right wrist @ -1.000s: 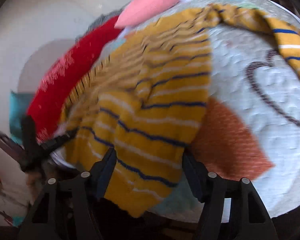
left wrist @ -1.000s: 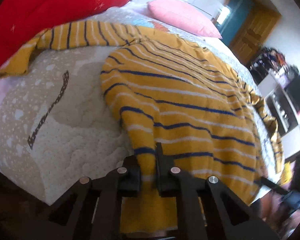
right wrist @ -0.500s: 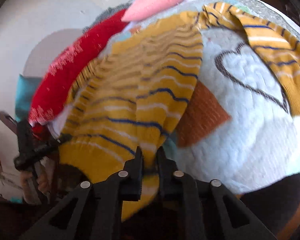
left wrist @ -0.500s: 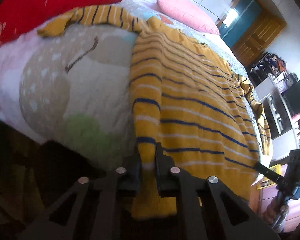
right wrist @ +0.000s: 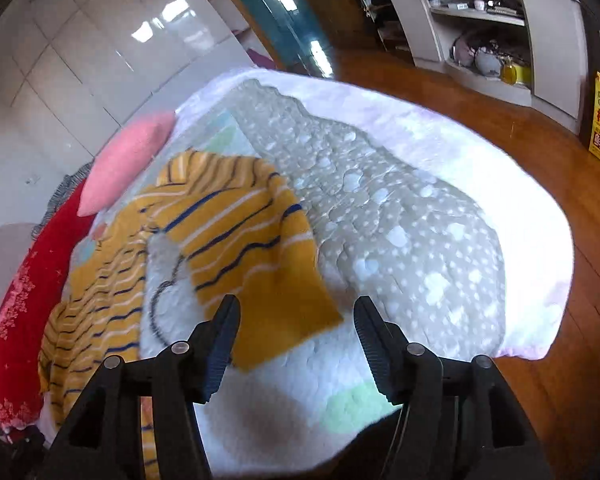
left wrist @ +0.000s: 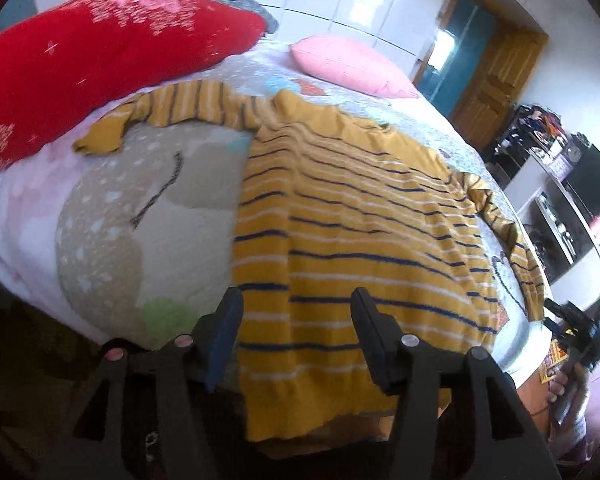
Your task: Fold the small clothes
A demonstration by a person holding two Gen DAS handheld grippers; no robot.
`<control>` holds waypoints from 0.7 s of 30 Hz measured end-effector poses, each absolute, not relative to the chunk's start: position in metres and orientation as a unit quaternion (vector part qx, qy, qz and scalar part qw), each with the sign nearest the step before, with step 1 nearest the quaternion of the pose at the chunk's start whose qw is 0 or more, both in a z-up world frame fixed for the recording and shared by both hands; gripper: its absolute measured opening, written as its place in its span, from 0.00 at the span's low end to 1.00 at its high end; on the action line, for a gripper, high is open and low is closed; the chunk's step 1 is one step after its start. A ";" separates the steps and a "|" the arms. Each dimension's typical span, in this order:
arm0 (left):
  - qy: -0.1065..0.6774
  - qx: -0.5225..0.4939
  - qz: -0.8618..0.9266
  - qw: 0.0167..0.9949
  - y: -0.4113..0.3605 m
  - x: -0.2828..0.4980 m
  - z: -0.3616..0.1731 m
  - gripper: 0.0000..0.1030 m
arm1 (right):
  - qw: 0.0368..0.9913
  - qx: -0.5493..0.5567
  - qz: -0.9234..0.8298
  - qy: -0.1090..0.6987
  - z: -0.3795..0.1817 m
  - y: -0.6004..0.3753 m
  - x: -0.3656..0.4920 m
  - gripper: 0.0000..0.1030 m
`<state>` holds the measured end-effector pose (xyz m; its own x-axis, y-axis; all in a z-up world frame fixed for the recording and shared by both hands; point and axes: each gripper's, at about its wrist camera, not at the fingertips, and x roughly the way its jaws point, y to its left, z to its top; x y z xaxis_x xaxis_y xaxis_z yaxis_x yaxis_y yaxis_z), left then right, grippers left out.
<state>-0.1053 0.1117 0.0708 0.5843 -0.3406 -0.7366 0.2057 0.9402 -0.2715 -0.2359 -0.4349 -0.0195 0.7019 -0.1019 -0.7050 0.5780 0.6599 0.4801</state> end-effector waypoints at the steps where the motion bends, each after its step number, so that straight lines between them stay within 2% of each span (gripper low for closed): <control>1: 0.429 -0.078 -0.161 0.886 0.106 -0.104 0.073 0.53 | 0.848 0.360 -0.194 0.337 -0.024 -0.439 -0.230 0.63; 2: 0.428 -0.076 -0.164 0.885 0.101 -0.103 0.075 0.53 | 0.852 0.350 -0.195 0.337 -0.026 -0.436 -0.222 0.63; 3: 0.428 -0.071 -0.168 0.885 0.097 -0.103 0.077 0.53 | 0.857 0.338 -0.195 0.336 -0.025 -0.434 -0.216 0.57; 4: 0.426 -0.063 -0.170 0.886 0.092 -0.103 0.079 0.53 | 0.862 0.331 -0.183 0.337 -0.022 -0.432 -0.211 0.24; 5: 0.422 -0.052 -0.171 0.889 0.087 -0.104 0.082 0.53 | 0.862 0.340 -0.157 0.340 -0.019 -0.438 -0.206 0.10; 9: 0.402 -0.018 -0.162 0.901 0.081 -0.106 0.092 0.56 | 0.875 0.321 -0.191 0.309 0.010 -0.458 -0.216 0.10; 16: 0.404 -0.029 -0.150 0.902 0.086 -0.097 0.091 0.60 | 0.861 0.304 -0.318 0.256 0.071 -0.550 -0.231 0.10; 21: 0.418 -0.022 -0.139 0.897 0.086 -0.094 0.082 0.68 | 0.878 0.276 -0.293 0.260 0.090 -0.537 -0.216 0.10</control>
